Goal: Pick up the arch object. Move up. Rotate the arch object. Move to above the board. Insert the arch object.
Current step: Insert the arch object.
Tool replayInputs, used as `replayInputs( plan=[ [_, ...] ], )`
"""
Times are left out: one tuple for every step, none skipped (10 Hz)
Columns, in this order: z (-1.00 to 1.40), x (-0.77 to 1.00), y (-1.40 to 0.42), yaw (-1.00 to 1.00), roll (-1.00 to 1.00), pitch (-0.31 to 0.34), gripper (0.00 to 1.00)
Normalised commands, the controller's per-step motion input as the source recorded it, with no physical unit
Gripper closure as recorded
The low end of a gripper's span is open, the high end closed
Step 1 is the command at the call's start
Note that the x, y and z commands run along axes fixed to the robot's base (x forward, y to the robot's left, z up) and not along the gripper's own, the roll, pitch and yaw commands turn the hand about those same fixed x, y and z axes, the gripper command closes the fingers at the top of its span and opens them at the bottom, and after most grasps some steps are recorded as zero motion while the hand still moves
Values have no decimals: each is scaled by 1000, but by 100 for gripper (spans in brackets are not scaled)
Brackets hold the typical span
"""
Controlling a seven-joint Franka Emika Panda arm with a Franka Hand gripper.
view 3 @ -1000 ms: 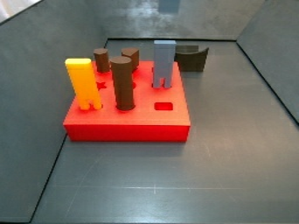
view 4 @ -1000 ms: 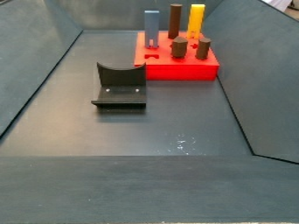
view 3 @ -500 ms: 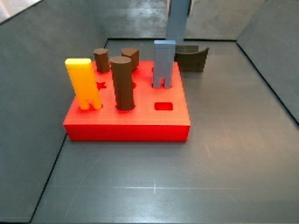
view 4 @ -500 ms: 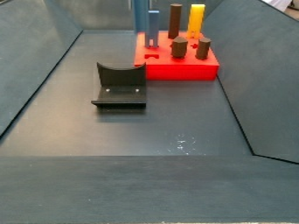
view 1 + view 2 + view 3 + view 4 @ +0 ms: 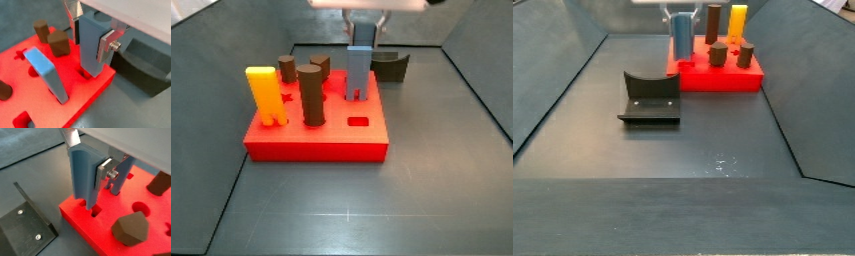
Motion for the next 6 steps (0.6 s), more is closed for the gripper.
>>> replayInputs(
  plan=[
    [-437, 0, -186, 31, 139, 46, 100],
    [-394, -106, -203, 111, 149, 83, 100],
    [-340, -117, -186, 126, 110, 71, 100],
    [-291, -297, -109, 174, 126, 73, 100],
    [-277, -254, 0, 249, 184, 27, 100],
    [-294, 111, 117, 251, 67, 0, 100]
  ],
)
